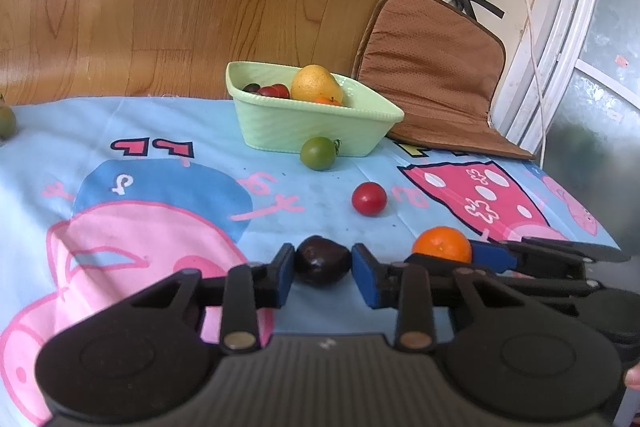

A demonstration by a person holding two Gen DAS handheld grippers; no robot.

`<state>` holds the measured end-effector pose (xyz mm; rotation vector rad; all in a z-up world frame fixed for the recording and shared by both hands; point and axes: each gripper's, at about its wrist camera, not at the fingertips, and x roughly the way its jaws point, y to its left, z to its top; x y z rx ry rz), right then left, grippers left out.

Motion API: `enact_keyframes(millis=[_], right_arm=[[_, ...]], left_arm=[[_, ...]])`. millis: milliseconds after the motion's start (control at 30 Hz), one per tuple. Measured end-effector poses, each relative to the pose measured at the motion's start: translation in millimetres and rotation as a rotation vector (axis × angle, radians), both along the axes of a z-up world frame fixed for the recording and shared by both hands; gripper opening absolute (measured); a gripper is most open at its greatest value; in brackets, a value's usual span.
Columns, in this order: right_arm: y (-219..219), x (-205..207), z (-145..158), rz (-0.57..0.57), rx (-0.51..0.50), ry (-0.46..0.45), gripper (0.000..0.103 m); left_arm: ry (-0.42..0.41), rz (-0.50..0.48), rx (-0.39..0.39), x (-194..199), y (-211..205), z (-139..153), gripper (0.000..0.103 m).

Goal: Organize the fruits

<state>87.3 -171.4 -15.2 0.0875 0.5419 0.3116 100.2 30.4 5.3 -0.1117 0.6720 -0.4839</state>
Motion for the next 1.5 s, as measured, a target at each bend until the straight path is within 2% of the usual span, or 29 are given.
enact_keyframes(millis=[233, 467, 1500], right_arm=[[-2.3, 0.7, -0.1, -0.004, 0.014, 0.0, 0.038], [-1.9, 1.9, -0.6, 0.004, 0.021, 0.011, 0.039], [-4.3, 1.1, -0.6, 0.006, 0.048, 0.016, 0.039]], left_arm=[[-0.025, -0.006, -0.019, -3.1, 1.3, 3.5, 0.031], [0.004, 0.001, -0.016, 0.7, 1.7, 1.2, 0.031], [0.012, -0.013, -0.026, 1.1, 1.8, 0.2, 0.032]])
